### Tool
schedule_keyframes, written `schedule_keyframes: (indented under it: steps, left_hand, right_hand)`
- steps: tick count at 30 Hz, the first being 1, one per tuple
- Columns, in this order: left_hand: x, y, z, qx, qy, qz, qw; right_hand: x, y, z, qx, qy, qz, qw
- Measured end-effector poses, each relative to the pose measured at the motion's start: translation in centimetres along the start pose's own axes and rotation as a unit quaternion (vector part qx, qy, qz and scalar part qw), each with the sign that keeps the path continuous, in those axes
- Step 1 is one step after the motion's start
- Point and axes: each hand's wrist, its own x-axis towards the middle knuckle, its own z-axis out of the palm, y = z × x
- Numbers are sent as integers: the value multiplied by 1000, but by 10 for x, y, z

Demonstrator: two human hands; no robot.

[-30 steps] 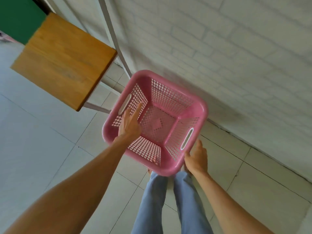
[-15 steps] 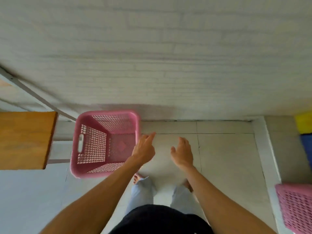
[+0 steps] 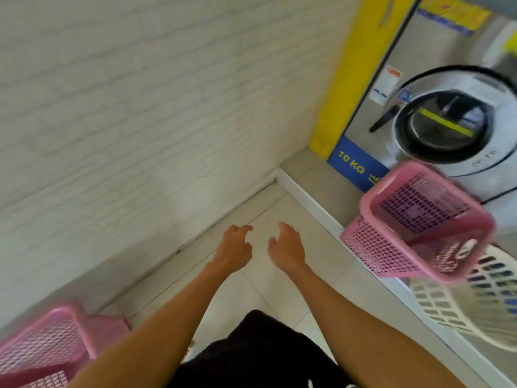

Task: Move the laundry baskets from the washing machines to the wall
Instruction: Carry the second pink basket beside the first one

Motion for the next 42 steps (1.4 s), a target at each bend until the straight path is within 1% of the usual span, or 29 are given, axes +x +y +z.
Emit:
schedule_keyframes:
  steps: [6,10,14,17,22,25,27,29,33,39,42]
  left_hand:
    - [62,117,49,40,-59,112,991]
    - [97,181,86,76,-106,183,974]
    - [131,242,118,88,-148,235,957]
    - [161,280,139,80,-159,263,948]
    - [223,332,182,91,-212,292,928]
    - [257,361,208,93,-223,283,928]
    - [276,378,223,97,-213,280,931]
    - [290,391,231,114,-205,277,932]
    - [314,406,241,157,-227,263,924]
    - [343,415,250,194,-196,241,930]
    - [353,413,255,246,-194,209,926]
  right_hand:
    - [26,94,-80,41,92,89,991]
    - [35,149,-126,68,140,156,975]
    - [51,202,-166,84,191,189,959]
    - [74,233,-190,97,203,218,950]
    - [107,276,-225,114,207,277,931]
    - [116,301,-250,126,216,316,915]
    - [127,319,-269,142,238,335,901]
    - [133,331,-285,143,266,353,886]
    - [146,361,-302,149,299,381,862]
    - [164,404,-303,173,264,400,861]
    - [169,424,-301,163,255,397,867]
